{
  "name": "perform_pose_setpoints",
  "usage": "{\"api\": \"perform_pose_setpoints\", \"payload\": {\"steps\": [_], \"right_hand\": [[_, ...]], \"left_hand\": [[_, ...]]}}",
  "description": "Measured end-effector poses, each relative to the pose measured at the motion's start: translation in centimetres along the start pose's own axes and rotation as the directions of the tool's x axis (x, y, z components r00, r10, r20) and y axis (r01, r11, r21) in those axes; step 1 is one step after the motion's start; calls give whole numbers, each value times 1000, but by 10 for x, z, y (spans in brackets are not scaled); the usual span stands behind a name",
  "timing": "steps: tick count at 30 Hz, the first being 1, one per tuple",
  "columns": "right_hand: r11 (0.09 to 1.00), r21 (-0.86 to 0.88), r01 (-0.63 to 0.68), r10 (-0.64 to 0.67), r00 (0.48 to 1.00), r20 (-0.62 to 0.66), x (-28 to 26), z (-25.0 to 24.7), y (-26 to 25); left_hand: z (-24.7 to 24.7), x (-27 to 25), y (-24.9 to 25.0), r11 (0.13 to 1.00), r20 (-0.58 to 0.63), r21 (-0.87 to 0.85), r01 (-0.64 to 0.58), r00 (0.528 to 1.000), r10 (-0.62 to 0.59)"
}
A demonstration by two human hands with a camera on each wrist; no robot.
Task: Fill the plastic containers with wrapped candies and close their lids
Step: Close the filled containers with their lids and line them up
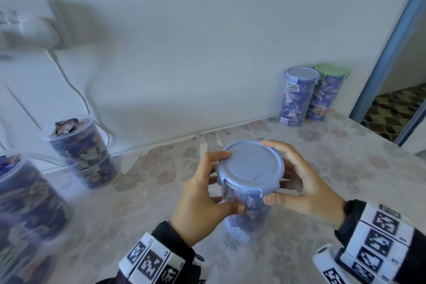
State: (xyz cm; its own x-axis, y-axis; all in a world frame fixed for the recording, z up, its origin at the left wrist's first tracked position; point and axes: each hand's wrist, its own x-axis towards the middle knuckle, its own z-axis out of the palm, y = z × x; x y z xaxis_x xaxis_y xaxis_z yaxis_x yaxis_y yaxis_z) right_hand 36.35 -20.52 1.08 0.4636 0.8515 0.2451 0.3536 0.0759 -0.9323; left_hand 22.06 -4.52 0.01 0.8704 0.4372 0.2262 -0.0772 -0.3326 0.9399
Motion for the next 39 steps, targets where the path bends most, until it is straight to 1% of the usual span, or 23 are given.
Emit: {"api": "perform_pose_setpoints", "payload": {"steps": [4, 6, 9, 12, 15, 18, 23, 29, 39], "right_hand": [[998, 60, -4, 7, 999, -40, 13, -43, 25], [996, 87, 2, 4, 998, -67, 23, -64, 40], [998, 58, 10, -1, 990, -144, 38, -93, 58], [997, 61, 50, -38, 980, -194, 53, -111, 72], [995, 39, 88, -81, 983, -166, 72, -123, 84], [996, -29, 85, -88, 985, -150, 95, -135, 98], [997, 12, 78, -74, 980, -183, 137, -155, 116], [994, 96, 48, -30, 983, -182, 173, -172, 129], [978, 202, 43, -9, 986, -169, 203, -182, 141]], "left_hand": [[37, 42, 0, 1000, -4, -6, -10, 1000, 10], [55, 65, 0, 1000, -33, 6, -26, 999, 27], [78, 101, -2, 997, -92, 54, -56, 994, 61], [95, 138, -7, 994, -143, 98, -45, 988, 59], [110, 175, -15, 991, -198, 132, -15, 979, 41], [119, 208, -21, 984, -210, 178, -4, 977, 41], [128, 257, -33, 979, -254, 201, 16, 967, 36], [130, 293, -42, 975, -290, 219, 46, 957, 20], [131, 318, -48, 970, -334, 233, 64, 942, 18]]}}
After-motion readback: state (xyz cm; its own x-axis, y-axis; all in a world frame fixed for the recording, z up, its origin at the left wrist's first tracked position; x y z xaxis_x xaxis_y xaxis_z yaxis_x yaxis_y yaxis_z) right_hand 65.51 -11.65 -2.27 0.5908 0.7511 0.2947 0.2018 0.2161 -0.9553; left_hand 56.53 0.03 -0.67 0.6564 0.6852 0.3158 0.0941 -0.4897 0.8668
